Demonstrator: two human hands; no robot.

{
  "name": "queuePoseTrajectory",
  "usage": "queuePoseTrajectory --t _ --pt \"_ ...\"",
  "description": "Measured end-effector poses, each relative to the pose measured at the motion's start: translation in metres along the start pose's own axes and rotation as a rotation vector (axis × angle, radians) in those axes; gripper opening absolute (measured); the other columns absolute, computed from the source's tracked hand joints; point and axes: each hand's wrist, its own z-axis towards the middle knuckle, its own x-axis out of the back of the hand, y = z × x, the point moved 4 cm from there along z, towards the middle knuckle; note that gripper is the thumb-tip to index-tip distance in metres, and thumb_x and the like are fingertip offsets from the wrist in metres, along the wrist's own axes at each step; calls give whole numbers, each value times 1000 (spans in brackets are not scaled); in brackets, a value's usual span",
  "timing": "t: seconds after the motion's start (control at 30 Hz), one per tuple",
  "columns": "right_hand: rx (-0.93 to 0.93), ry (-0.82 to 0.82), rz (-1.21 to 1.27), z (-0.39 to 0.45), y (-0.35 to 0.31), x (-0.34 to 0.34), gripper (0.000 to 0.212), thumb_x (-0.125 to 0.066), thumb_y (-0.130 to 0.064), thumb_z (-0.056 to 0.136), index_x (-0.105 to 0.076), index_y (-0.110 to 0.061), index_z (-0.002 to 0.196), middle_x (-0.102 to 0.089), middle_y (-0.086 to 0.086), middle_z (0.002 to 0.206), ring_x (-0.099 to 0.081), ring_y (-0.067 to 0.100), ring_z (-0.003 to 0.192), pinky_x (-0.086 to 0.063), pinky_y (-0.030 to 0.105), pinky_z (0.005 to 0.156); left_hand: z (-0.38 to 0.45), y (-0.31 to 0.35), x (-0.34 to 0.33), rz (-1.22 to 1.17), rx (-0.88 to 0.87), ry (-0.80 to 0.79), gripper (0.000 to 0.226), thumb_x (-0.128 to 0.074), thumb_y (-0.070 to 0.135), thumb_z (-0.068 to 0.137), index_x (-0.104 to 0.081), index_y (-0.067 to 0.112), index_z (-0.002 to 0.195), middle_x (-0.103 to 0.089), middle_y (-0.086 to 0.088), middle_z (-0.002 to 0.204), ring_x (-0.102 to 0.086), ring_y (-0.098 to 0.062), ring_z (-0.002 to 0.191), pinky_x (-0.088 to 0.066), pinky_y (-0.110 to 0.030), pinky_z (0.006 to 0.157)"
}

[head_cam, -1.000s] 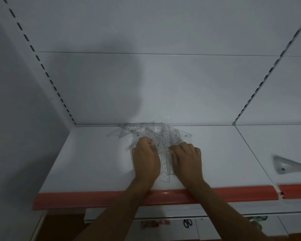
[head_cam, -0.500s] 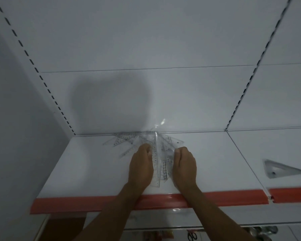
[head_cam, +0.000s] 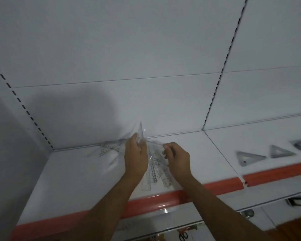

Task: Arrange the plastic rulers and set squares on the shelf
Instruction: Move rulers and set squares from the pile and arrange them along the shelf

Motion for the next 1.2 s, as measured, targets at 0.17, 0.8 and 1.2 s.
queuePoseTrajectory --t 0.17,0.8,1.2 --pt "-15 39 -54 -4 -1 45 7 -56 -16 95 -62 -18 93 -67 -9 81 -65 -1 73 -45 7 65 5 19 -26 -88 41 -134 42 -49 40 97 -55 12 127 -63 -5 107 -61 -20 97 -48 -29 83" --pt "-299 475 -605 -159 53 404 21 -70 -34 83 -62 -26 101 -59 -13 94 -58 4 80 -56 25 69 -224 242 -281 -267 -346 -910 30 -41 27 102 -56 13 124 -62 -1 108 -58 -15 101 -45 -19 82" --pt "-352 602 -719 -223 90 589 14 -66 -19 85 -64 -20 99 -57 -9 96 -56 4 79 -50 16 63 -348 329 -413 -273 -304 -1066 34 -48 40 97 -52 20 125 -63 2 96 -62 -8 82 -55 -22 74"
